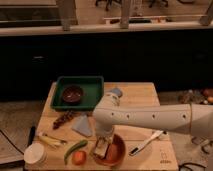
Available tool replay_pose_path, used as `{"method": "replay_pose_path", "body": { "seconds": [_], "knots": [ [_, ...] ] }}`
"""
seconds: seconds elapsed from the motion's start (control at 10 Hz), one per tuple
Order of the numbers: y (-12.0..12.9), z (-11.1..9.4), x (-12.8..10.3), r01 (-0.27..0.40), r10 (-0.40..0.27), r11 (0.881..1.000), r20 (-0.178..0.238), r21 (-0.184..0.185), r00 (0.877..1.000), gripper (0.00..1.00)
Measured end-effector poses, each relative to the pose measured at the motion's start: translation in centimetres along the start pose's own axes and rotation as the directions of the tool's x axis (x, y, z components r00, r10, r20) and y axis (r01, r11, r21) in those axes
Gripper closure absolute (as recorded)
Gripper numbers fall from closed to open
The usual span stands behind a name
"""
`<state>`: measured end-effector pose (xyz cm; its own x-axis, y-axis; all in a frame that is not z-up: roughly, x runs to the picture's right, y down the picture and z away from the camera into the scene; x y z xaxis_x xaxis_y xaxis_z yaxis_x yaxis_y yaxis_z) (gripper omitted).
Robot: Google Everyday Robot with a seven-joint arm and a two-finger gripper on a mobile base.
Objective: Wipe red bowl with eraser
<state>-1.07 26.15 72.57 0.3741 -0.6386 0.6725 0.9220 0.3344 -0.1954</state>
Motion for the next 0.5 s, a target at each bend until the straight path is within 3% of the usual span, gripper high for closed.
{"method": "replay_pose_path", "body": {
  "seconds": [0.5],
  "knots": [
    [3.7,-0.6,-0.4,-0.131,0.131,0.991,-0.029,-0.004,0.991,1.0]
  ]
}}
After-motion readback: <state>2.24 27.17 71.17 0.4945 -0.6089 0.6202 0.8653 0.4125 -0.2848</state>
